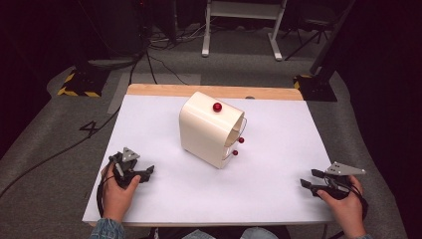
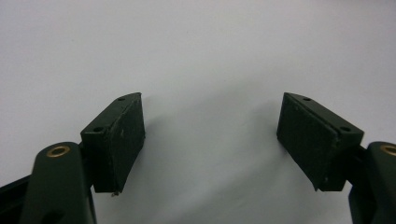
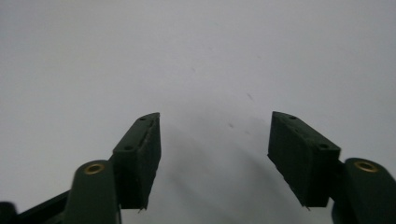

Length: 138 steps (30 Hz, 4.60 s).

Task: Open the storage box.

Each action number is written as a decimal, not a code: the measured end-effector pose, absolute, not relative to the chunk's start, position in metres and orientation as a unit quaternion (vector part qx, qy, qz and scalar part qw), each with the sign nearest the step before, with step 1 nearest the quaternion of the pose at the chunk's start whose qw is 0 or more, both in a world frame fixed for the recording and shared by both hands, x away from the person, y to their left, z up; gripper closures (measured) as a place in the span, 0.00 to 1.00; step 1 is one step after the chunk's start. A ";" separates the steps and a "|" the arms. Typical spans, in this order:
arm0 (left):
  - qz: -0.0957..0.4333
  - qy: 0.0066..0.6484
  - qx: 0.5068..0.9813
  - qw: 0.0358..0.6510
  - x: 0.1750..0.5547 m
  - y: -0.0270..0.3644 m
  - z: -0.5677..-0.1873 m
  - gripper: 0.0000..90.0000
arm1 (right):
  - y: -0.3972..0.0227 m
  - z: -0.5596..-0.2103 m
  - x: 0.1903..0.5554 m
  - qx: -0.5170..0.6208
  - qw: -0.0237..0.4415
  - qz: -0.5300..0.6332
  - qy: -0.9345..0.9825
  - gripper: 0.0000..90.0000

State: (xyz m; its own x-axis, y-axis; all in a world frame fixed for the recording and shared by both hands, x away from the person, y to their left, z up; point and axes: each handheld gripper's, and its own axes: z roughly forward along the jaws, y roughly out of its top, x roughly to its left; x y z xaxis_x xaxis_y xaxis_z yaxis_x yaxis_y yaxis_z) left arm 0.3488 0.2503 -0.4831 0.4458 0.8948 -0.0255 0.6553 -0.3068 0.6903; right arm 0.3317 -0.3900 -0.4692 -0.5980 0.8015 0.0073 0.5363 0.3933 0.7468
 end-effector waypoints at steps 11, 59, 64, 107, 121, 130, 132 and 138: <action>0.182 0.492 0.788 0.322 0.350 0.251 -0.483 0.26 | -0.332 -0.440 0.333 0.333 0.158 0.416 0.831 0.54; 0.183 0.492 0.787 0.323 0.349 0.251 -0.483 0.26 | -0.225 -0.454 0.397 0.276 0.125 0.541 0.785 0.66; 0.183 0.492 0.787 0.323 0.349 0.251 -0.483 0.26 | -0.216 -0.460 0.401 0.267 0.114 0.539 0.790 0.69; 0.181 0.492 0.788 0.323 0.350 0.251 -0.483 0.26 | -0.229 -0.452 0.390 0.238 0.126 0.518 0.812 0.83; 0.182 0.491 0.788 0.323 0.349 0.251 -0.483 0.26 | -0.267 -0.443 0.366 0.244 0.130 0.520 0.808 0.83; 0.182 0.492 0.788 0.323 0.349 0.251 -0.483 0.26 | -0.285 -0.444 0.356 0.250 0.130 0.517 0.808 0.83; 0.182 0.491 0.788 0.323 0.349 0.251 -0.483 0.26 | -0.287 -0.447 0.355 0.252 0.129 0.511 0.811 0.83; 0.182 0.492 0.788 0.323 0.349 0.251 -0.483 0.26 | -0.290 -0.461 0.355 0.265 0.114 0.489 0.824 0.82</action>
